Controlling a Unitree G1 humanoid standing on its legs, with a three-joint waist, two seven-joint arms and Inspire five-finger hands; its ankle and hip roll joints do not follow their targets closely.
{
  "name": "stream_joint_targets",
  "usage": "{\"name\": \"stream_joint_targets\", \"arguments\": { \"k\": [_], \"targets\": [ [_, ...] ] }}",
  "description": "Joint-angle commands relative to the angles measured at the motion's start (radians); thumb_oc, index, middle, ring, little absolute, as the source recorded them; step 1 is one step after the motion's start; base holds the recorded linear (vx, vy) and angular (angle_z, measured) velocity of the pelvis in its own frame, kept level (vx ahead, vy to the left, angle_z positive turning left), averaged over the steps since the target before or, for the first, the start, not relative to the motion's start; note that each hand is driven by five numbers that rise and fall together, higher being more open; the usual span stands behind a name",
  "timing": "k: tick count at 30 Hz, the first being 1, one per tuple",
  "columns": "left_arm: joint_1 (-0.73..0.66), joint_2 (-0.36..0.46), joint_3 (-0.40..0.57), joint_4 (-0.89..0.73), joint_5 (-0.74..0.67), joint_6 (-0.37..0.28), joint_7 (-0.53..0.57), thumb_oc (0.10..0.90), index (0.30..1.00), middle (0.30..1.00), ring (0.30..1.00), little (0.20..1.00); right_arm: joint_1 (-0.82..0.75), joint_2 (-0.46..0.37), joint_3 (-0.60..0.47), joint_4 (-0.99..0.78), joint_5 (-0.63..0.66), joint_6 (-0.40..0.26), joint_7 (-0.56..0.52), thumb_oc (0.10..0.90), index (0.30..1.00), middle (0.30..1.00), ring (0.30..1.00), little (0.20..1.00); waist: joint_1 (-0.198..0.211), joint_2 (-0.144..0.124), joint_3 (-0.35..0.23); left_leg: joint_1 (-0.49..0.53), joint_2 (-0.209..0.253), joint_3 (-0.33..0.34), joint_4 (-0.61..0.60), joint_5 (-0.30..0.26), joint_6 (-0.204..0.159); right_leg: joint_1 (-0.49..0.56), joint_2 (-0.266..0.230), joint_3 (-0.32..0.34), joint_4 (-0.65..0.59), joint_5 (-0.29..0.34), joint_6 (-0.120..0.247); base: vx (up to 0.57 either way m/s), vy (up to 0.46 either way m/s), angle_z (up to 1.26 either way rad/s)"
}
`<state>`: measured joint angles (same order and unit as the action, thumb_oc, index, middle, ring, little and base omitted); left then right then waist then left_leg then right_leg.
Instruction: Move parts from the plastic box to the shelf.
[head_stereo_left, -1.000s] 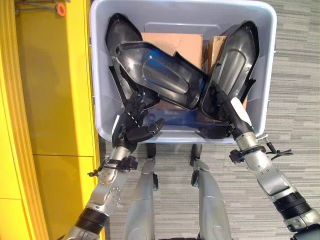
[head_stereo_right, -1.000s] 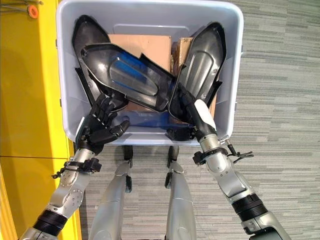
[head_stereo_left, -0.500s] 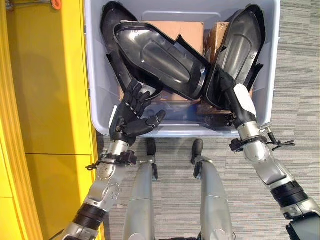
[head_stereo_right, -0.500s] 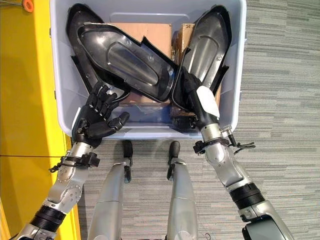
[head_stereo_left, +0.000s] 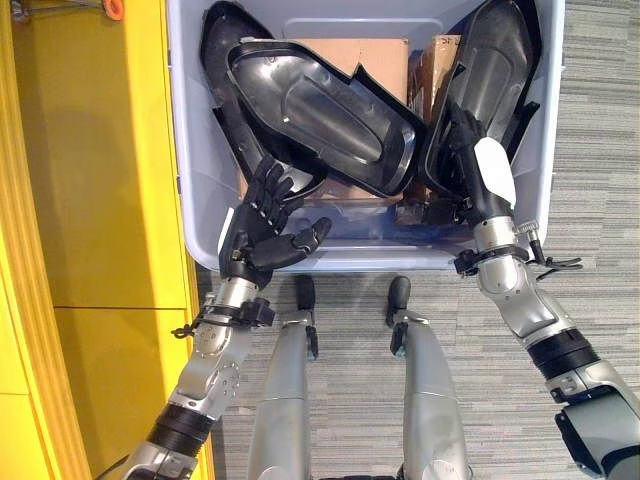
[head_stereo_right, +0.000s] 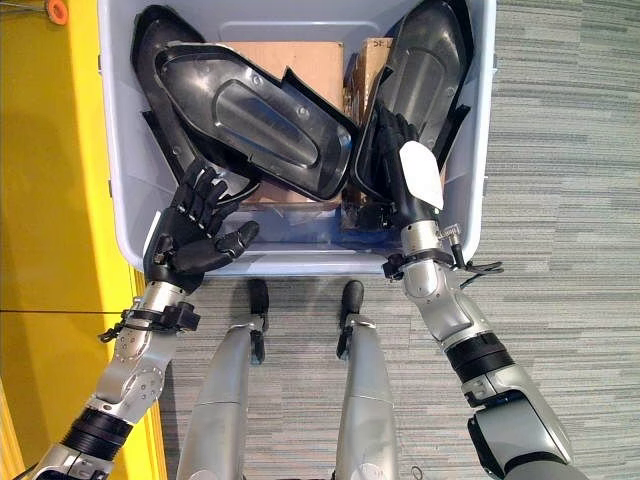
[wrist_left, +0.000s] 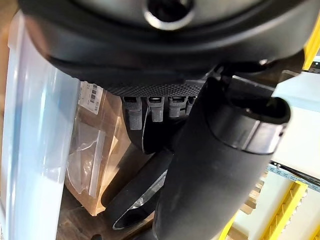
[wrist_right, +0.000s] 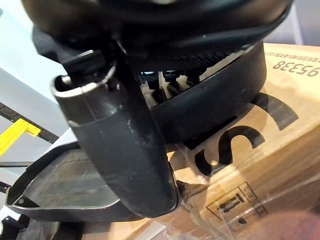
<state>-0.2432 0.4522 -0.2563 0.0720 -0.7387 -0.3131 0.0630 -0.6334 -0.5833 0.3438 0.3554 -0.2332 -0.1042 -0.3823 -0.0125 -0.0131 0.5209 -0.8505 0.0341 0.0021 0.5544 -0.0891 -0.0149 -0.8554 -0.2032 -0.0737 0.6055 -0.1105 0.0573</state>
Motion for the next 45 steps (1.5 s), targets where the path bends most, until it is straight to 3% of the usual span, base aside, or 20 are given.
{"name": "stream_joint_targets", "arguments": {
  "k": [1, 26, 35, 45],
  "targets": [
    [0.134, -0.014, -0.023, 0.080, -0.031, 0.022, 0.062, 0.900, 1.000, 1.000, 1.000, 1.000, 0.092, -0.005, 0.042, 0.116, 0.027, 0.085, 0.055, 0.400, 0.300, 0.300, 0.300, 0.300, 0.035, 0.017, -0.001, 0.020, 0.057, -0.004, 0.073, -0.156, -0.016, 0.046, -0.056, 0.034, -0.116, 0.034, 0.068, 0.00, 0.000, 0.00],
    [0.131, -0.014, -0.038, 0.114, -0.039, 0.021, 0.062, 0.900, 1.000, 1.000, 1.000, 1.000, 0.184, 0.015, 0.061, 0.072, 0.100, 0.057, 0.093, 0.400, 0.300, 0.300, 0.300, 0.300, 0.028, -0.007, -0.014, 0.159, 0.069, -0.003, 0.007, -0.141, -0.025, 0.176, -0.055, 0.013, -0.147, 0.032, 0.073, 0.00, 0.000, 0.00],
    [0.142, 0.000, -0.037, 0.135, -0.034, 0.030, 0.042, 0.900, 1.000, 1.000, 1.000, 1.000, 0.224, -0.009, 0.042, -0.007, 0.137, 0.038, 0.115, 0.400, 0.300, 0.300, 0.300, 0.300, 0.026, -0.036, -0.052, 0.295, 0.068, 0.005, -0.109, -0.083, -0.028, 0.319, -0.056, -0.013, -0.258, 0.088, 0.077, 0.01, -0.012, 0.00],
    [0.169, 0.013, -0.019, 0.148, -0.024, 0.050, 0.006, 0.900, 1.000, 1.000, 1.000, 1.000, 0.271, -0.067, -0.019, -0.153, 0.151, 0.009, 0.153, 0.400, 0.300, 0.300, 0.300, 0.300, 0.030, -0.080, -0.131, 0.497, 0.083, 0.013, -0.279, -0.029, -0.041, 0.524, -0.048, -0.041, -0.421, 0.133, 0.095, 0.07, -0.028, -0.02]
  ]
}}
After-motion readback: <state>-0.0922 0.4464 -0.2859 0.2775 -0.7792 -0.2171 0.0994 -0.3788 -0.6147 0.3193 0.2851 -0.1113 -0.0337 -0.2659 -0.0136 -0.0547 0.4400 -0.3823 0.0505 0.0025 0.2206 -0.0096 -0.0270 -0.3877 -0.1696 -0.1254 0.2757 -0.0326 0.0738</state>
